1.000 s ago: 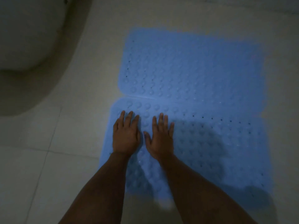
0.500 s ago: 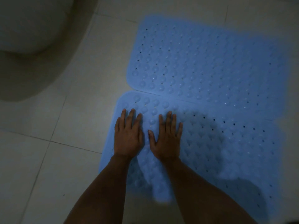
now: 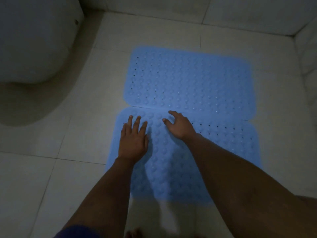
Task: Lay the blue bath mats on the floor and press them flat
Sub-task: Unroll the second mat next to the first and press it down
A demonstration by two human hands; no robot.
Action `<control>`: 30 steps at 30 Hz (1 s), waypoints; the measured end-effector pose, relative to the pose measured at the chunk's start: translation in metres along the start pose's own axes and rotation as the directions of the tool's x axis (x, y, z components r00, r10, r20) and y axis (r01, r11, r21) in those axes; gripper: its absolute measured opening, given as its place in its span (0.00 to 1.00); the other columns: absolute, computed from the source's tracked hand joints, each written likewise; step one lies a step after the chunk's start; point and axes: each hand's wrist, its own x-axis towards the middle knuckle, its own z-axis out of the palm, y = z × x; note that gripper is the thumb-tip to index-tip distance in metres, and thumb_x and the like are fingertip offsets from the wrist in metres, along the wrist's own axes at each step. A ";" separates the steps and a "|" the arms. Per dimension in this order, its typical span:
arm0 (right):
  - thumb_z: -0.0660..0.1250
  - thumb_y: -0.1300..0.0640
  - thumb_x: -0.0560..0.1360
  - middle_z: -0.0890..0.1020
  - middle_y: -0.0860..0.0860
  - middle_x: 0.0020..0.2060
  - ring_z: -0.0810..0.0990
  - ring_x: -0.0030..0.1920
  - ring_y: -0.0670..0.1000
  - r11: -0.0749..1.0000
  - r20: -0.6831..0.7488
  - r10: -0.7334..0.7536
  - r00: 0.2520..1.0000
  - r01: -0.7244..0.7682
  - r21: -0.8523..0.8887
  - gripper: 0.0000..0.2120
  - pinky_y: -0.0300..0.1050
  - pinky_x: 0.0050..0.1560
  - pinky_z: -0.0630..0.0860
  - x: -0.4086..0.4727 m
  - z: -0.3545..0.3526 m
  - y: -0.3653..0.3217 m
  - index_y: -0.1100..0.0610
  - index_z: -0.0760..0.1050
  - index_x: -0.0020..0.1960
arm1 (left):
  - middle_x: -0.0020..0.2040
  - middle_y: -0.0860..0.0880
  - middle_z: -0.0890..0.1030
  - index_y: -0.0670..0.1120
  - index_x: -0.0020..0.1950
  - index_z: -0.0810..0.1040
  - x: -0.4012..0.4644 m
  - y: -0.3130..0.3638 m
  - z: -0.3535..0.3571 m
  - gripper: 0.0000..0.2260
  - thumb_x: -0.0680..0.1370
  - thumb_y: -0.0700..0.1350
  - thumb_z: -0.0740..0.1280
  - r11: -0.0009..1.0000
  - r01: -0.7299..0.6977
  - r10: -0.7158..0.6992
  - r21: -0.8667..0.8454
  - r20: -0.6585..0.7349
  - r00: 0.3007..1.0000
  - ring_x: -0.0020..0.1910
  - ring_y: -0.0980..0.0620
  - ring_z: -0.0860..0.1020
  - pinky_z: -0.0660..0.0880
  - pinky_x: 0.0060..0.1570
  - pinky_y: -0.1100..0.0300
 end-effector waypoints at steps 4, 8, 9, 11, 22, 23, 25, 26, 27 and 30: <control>0.62 0.44 0.81 0.68 0.55 0.76 0.58 0.80 0.55 0.999 -0.102 -0.032 0.994 0.033 0.008 0.25 0.56 0.78 0.59 0.002 0.022 0.016 0.53 0.69 0.75 | 0.84 0.39 0.57 0.44 0.82 0.62 0.012 0.019 0.043 0.28 0.84 0.54 0.56 0.998 -0.058 0.057 0.015 0.072 0.996 0.83 0.35 0.49 0.57 0.78 0.33; 0.62 0.46 0.81 0.66 0.58 0.77 0.56 0.80 0.59 0.986 -0.202 -0.148 0.968 0.128 -0.107 0.23 0.63 0.77 0.58 0.007 0.049 0.032 0.53 0.71 0.73 | 0.85 0.41 0.47 0.45 0.85 0.54 0.022 0.014 0.077 0.34 0.84 0.63 0.52 0.997 -0.068 0.063 0.043 0.112 0.992 0.84 0.39 0.42 0.48 0.79 0.33; 0.61 0.46 0.80 0.66 0.58 0.77 0.56 0.80 0.60 0.980 -0.207 -0.169 0.964 0.141 -0.141 0.23 0.63 0.77 0.57 0.010 0.054 0.036 0.53 0.71 0.73 | 0.85 0.41 0.47 0.44 0.85 0.54 0.024 0.010 0.083 0.35 0.84 0.65 0.52 0.995 -0.084 0.077 0.059 0.105 0.991 0.84 0.40 0.43 0.48 0.79 0.33; 0.58 0.45 0.80 0.63 0.58 0.78 0.54 0.80 0.60 0.975 -0.194 -0.175 0.965 0.144 -0.167 0.24 0.62 0.77 0.53 0.016 0.060 0.042 0.52 0.70 0.74 | 0.85 0.40 0.49 0.44 0.84 0.55 0.025 0.007 0.089 0.36 0.83 0.65 0.53 0.993 -0.093 0.087 0.078 0.077 0.993 0.84 0.41 0.45 0.49 0.79 0.33; 0.56 0.45 0.81 0.57 0.57 0.81 0.48 0.82 0.58 0.974 -0.241 -0.176 0.954 0.134 -0.182 0.27 0.59 0.80 0.46 0.011 0.067 0.048 0.54 0.66 0.77 | 0.85 0.41 0.47 0.44 0.85 0.53 0.028 0.008 0.081 0.36 0.83 0.64 0.55 0.996 -0.074 0.068 0.045 0.127 0.990 0.85 0.43 0.45 0.49 0.80 0.34; 0.56 0.45 0.81 0.57 0.58 0.81 0.48 0.82 0.58 0.973 -0.243 -0.180 0.953 0.137 -0.184 0.27 0.59 0.80 0.45 0.012 0.069 0.050 0.54 0.66 0.77 | 0.85 0.41 0.47 0.44 0.85 0.53 0.028 0.009 0.081 0.36 0.83 0.64 0.55 0.996 -0.079 0.073 0.043 0.119 0.990 0.85 0.43 0.45 0.48 0.80 0.35; 0.56 0.45 0.80 0.58 0.58 0.80 0.50 0.81 0.59 0.967 -0.254 -0.209 0.944 0.160 -0.200 0.27 0.59 0.80 0.46 0.012 0.076 0.055 0.54 0.66 0.76 | 0.85 0.41 0.47 0.45 0.85 0.53 0.028 0.007 0.082 0.37 0.83 0.65 0.55 0.995 -0.091 0.088 0.027 0.116 0.989 0.85 0.43 0.44 0.48 0.80 0.35; 0.56 0.45 0.80 0.58 0.58 0.80 0.51 0.81 0.59 0.962 -0.251 -0.225 0.942 0.173 -0.212 0.27 0.59 0.80 0.47 0.010 0.077 0.057 0.54 0.67 0.76 | 0.85 0.41 0.47 0.45 0.85 0.53 0.028 0.006 0.083 0.37 0.82 0.66 0.54 0.995 -0.094 0.091 0.019 0.127 0.988 0.85 0.43 0.44 0.47 0.80 0.35; 0.56 0.45 0.80 0.59 0.58 0.80 0.51 0.81 0.59 0.957 -0.250 -0.239 0.938 0.185 -0.223 0.27 0.59 0.79 0.47 0.008 0.075 0.058 0.54 0.67 0.76 | 0.85 0.41 0.47 0.45 0.85 0.52 0.029 0.006 0.082 0.38 0.82 0.66 0.54 0.996 -0.092 0.089 0.018 0.133 0.987 0.85 0.43 0.44 0.47 0.81 0.35; 0.54 0.42 0.79 0.61 0.58 0.79 0.52 0.81 0.60 0.960 -0.219 -0.229 0.949 0.183 -0.210 0.29 0.61 0.79 0.50 -0.004 0.056 0.044 0.54 0.68 0.75 | 0.85 0.42 0.47 0.46 0.85 0.54 0.031 0.010 0.067 0.35 0.83 0.64 0.52 0.997 -0.055 0.063 -0.045 0.204 0.977 0.85 0.44 0.43 0.46 0.81 0.37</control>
